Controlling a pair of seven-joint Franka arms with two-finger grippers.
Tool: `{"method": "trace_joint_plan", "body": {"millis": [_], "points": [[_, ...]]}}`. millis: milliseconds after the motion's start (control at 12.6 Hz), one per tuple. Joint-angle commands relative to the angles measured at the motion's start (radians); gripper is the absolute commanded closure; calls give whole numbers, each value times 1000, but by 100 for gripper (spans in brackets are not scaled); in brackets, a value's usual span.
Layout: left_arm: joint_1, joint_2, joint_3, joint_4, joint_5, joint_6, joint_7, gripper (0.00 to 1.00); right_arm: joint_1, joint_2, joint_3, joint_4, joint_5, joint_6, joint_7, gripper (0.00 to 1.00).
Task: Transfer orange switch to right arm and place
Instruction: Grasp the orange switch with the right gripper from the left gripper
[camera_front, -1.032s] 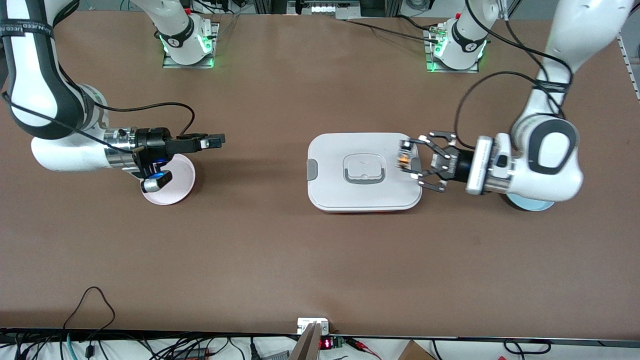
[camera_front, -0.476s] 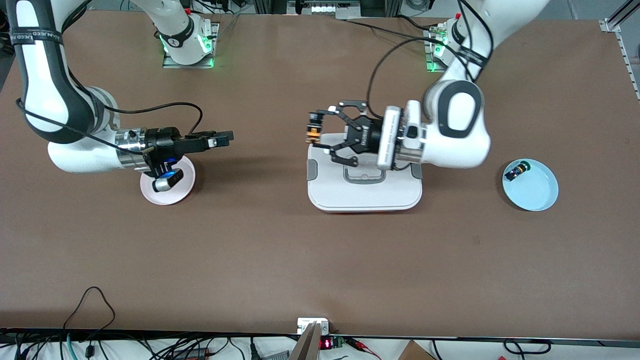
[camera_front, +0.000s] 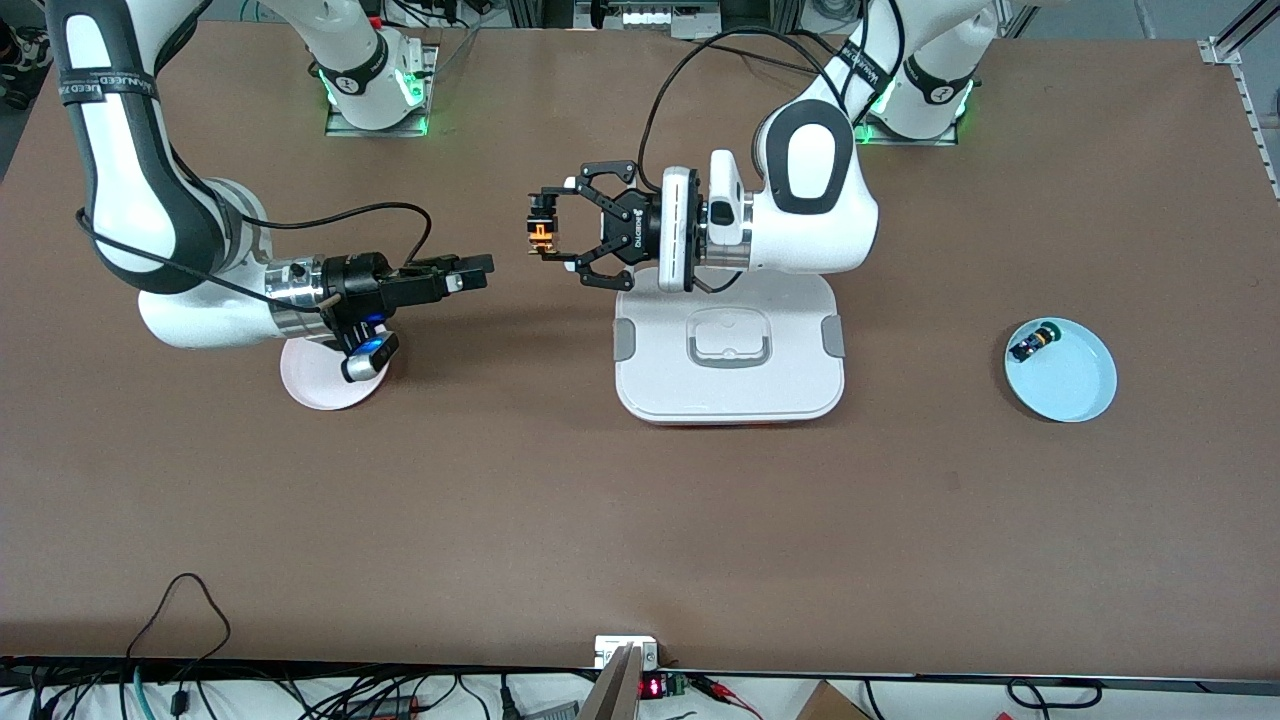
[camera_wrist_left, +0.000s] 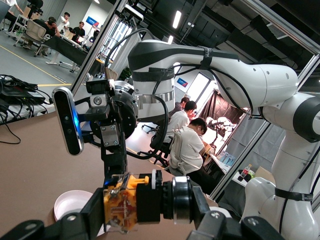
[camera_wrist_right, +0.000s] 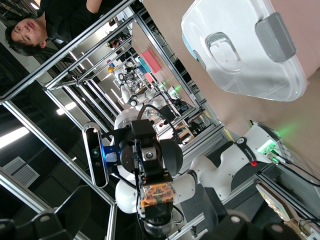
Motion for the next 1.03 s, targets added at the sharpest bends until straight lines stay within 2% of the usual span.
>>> {"method": "trace_joint_plan", "body": {"millis": [0,317,952], "points": [[-19,6,6,28,-17,41,-14,100,11,2,-2,-4,28,-6,22,0],[-47,32,6,60,-18,71,-12,100,45,-16,-2,-15,31,-8,71,0],[-73,72,6,96,-49,85,-12,100,48,-77,-2,-93,31,-20,76,0]]}}
